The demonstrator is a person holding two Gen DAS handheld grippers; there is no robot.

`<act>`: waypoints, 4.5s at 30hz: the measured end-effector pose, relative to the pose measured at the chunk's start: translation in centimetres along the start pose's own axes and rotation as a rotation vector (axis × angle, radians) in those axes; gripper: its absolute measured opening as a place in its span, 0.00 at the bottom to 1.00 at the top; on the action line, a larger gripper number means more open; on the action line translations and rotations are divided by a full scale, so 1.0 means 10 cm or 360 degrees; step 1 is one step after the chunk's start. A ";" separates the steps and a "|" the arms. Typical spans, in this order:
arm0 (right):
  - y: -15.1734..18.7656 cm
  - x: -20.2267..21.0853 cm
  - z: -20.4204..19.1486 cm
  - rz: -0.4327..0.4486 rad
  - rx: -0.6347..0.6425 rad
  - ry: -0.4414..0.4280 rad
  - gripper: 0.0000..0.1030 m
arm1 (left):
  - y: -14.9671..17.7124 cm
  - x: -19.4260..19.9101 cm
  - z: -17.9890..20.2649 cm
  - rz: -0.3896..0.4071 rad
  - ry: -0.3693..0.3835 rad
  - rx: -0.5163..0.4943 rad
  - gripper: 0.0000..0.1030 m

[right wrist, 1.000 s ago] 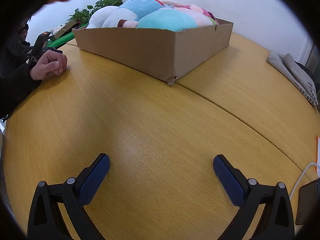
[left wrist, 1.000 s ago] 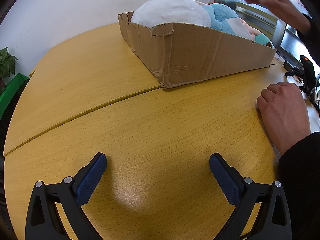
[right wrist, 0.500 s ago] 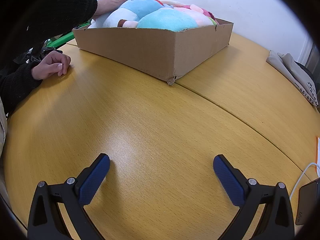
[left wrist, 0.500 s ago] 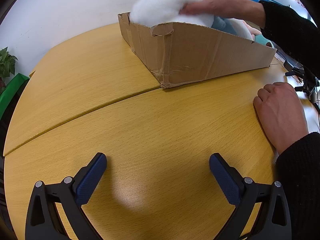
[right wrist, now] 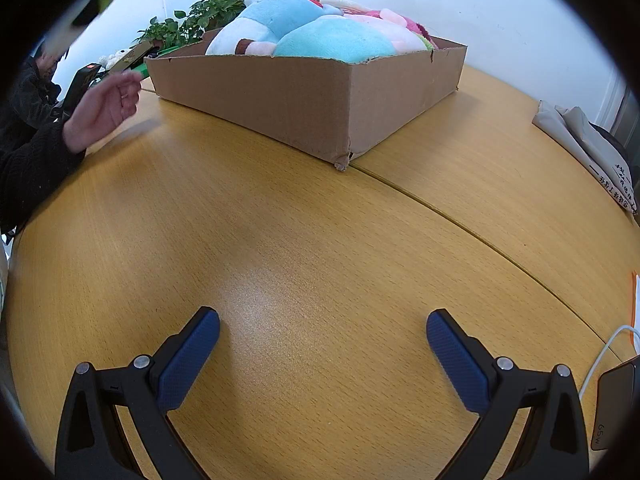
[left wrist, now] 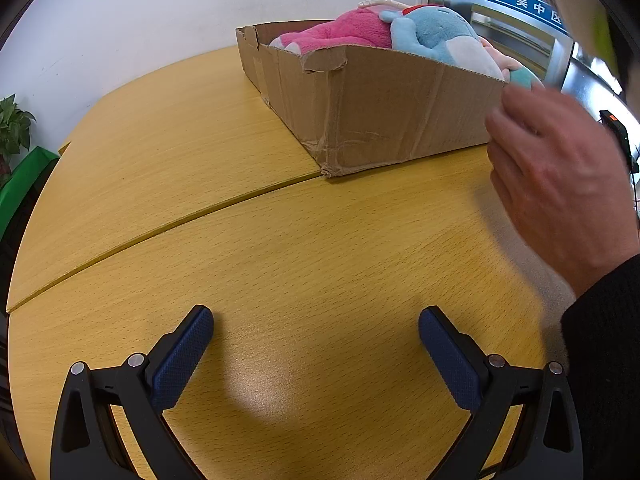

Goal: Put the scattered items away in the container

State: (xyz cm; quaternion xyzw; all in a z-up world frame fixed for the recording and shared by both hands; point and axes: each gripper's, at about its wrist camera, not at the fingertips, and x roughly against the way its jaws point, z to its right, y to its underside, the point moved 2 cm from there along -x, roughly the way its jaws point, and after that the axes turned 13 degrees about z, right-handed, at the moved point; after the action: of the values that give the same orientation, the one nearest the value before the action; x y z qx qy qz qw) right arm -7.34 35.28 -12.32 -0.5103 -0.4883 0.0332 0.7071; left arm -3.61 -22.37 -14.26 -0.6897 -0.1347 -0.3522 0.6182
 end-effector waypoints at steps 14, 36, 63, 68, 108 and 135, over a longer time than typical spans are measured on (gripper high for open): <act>0.00 0.02 0.00 -0.0001 0.0000 0.0000 1.00 | 0.04 -0.02 -0.01 0.0002 0.0001 0.0001 1.00; 0.00 0.02 0.00 -0.0001 0.0000 0.0000 1.00 | 0.05 0.00 -0.01 0.0001 -0.0015 0.0012 1.00; 0.00 0.02 -0.01 0.0000 0.0000 0.0000 1.00 | 0.04 0.00 -0.01 0.0002 -0.0051 0.0040 1.00; 0.00 0.02 -0.02 0.0001 0.0000 0.0000 1.00 | 0.04 0.00 -0.01 0.0002 -0.0068 0.0054 1.00; 0.00 0.02 -0.02 0.0001 0.0000 0.0000 1.00 | 0.04 0.00 -0.01 0.0003 -0.0069 0.0055 1.00; -0.01 0.03 -0.03 0.0001 0.0000 0.0000 1.00 | 0.03 0.00 0.00 0.0003 -0.0074 0.0059 1.00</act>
State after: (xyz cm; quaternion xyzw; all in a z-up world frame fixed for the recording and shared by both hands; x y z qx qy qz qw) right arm -7.02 35.23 -12.06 -0.5104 -0.4881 0.0335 0.7072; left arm -3.43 -22.43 -14.52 -0.6864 -0.1548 -0.3328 0.6278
